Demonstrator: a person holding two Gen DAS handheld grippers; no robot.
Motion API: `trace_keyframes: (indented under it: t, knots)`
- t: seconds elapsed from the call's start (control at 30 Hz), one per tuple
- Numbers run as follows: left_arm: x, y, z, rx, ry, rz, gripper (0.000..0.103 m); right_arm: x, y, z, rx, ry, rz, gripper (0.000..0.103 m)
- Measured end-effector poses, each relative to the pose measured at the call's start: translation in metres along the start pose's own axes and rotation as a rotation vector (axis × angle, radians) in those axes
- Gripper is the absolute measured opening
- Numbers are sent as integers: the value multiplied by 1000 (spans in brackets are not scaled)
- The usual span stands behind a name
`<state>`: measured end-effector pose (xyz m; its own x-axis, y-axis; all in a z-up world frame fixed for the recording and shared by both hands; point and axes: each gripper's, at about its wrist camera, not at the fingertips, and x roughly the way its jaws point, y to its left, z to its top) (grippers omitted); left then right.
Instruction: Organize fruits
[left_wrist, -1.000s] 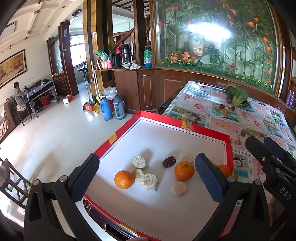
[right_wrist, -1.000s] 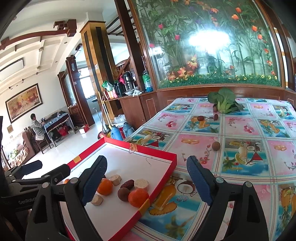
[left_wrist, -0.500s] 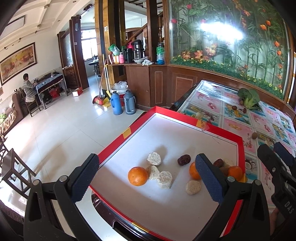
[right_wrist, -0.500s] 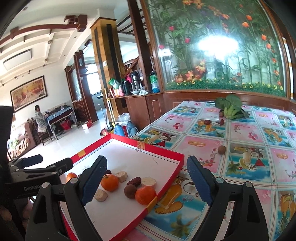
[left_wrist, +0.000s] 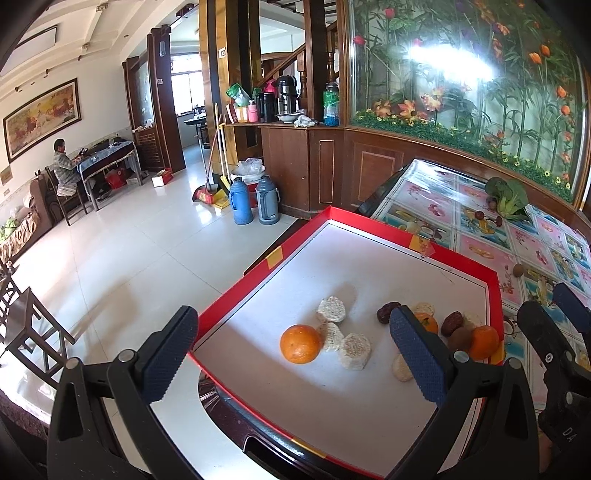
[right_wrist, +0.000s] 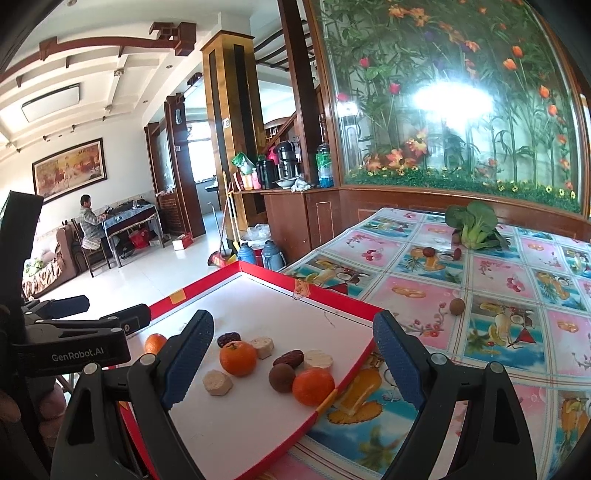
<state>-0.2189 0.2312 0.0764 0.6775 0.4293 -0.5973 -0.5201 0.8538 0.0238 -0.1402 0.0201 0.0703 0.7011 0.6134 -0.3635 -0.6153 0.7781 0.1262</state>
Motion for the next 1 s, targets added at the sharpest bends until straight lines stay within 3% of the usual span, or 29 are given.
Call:
trace_keyframes:
  t: [0.27,1.0]
  knots:
    - [-3,13,5,-12,-16,-17,103,8,10,11,52,28,10,88]
    - [-9,59,23,-38,-47,-2,103,15,48,33,21,-5,23,88]
